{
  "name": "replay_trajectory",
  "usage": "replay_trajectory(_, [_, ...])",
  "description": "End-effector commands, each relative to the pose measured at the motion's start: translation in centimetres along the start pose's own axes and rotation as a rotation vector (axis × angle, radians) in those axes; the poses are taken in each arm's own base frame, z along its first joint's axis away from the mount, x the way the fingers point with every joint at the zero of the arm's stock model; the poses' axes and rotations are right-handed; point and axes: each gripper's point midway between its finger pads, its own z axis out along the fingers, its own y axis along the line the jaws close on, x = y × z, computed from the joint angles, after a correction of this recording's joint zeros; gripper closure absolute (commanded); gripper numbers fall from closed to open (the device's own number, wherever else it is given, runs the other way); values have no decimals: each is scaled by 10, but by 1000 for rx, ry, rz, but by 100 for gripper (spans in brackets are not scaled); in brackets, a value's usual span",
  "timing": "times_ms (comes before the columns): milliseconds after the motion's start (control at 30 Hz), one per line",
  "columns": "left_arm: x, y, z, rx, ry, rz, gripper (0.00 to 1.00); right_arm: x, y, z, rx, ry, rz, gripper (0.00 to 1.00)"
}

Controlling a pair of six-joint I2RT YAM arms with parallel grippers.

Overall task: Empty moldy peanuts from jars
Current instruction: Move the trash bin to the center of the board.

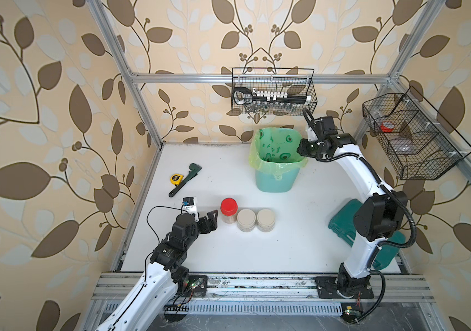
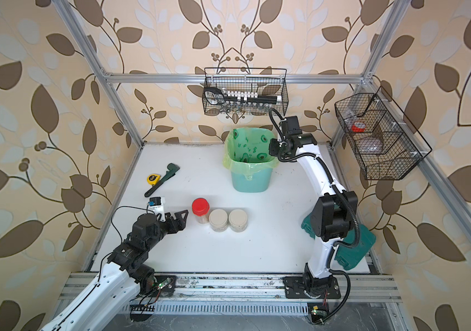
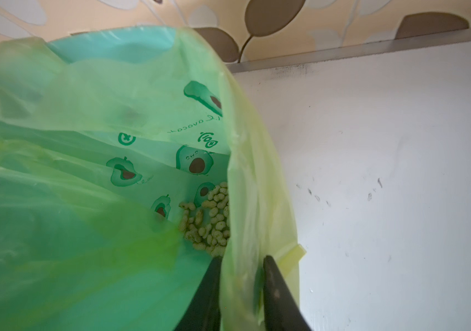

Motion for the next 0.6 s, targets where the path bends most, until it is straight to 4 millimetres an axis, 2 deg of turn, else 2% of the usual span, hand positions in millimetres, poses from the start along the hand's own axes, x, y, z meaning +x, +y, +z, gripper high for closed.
replay_trajectory(0, [-13, -8, -4, 21, -39, 15, 10, -5, 15, -24, -92, -53, 50, 71])
replay_trajectory(133, [-13, -8, -3, 24, -38, 15, 10, -3, 22, -36, -125, -65, 61, 65])
replay_trajectory(267, [-12, -8, -2, 22, -32, 17, 10, 3, 22, -35, -139, -53, 57, 61])
replay_trajectory(567, [-13, -8, -3, 23, -37, 14, 11, 8, 32, -34, -200, -47, 72, 59])
